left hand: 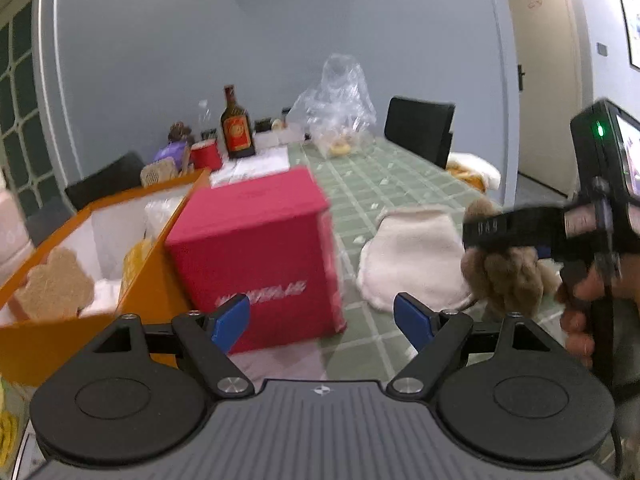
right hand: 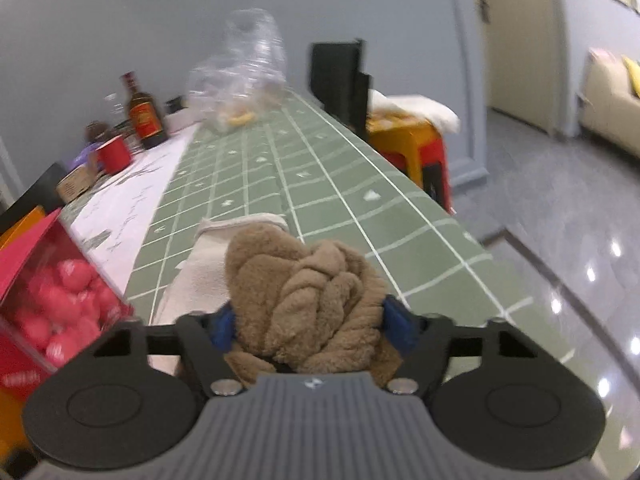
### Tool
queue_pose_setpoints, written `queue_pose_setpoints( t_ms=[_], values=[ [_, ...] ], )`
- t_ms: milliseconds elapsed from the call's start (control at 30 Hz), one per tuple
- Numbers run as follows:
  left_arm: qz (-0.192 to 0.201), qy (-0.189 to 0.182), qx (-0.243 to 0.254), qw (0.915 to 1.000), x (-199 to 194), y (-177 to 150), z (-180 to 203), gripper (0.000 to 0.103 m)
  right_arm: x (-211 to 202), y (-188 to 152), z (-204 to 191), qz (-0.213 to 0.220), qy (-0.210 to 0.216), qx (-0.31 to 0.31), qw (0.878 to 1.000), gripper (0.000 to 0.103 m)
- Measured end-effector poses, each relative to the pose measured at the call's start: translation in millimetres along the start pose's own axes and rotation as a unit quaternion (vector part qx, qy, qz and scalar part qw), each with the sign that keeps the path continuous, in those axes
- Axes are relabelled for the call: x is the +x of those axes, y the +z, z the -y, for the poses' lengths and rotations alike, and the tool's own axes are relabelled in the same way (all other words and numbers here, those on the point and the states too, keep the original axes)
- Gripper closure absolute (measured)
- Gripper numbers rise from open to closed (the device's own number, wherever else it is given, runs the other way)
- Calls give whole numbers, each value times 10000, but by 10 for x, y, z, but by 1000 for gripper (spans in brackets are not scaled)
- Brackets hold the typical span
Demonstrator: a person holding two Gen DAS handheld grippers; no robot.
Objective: Organize soft objects
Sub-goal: 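Grasp the white cloth with the left gripper while the right lifts the brown towel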
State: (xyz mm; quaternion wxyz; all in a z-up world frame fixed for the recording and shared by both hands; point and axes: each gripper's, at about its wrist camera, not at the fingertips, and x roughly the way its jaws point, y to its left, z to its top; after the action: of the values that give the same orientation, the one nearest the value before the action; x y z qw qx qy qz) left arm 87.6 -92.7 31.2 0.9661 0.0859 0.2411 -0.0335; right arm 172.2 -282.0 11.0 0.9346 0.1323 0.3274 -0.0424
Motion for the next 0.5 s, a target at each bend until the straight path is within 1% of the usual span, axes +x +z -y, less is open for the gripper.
queue_pose_setpoints(
  t_ms=[67, 133, 200, 233, 267, 300, 333, 400, 500],
  values=[
    [132, -50, 74, 9999, 36, 85, 136, 7, -57, 5, 120, 268, 98, 137, 9995, 56],
    [224, -37, 128, 9997, 105, 183, 333, 8, -106, -9, 254, 561, -6, 503, 9972, 57],
    [368, -88, 372, 9986, 157, 245, 521, 8, -186, -24, 422, 877, 92, 831, 9926, 57],
    [440, -107, 505, 9977, 185, 266, 618, 8, -213, -32, 468, 1055, 101, 850, 9907, 57],
    [474, -130, 622, 9968, 220, 283, 695, 8, -222, -38, 496, 1198, -40, 822, 9894, 57],
    [482, -175, 741, 9959, 268, 292, 772, 8, -211, -30, 505, 1247, -214, 753, 9891, 57],
    [449, -220, 808, 9955, 319, 303, 827, 8, -194, -29, 514, 1261, -392, 711, 9887, 57],
    [311, -299, 730, 9964, 446, 318, 870, 8, -171, -29, 566, 1255, -586, 843, 9868, 57],
    [-211, -450, 670, 9965, 685, 335, 911, 8, -189, -26, 668, 1398, -668, 1181, 9808, 56]
  ],
)
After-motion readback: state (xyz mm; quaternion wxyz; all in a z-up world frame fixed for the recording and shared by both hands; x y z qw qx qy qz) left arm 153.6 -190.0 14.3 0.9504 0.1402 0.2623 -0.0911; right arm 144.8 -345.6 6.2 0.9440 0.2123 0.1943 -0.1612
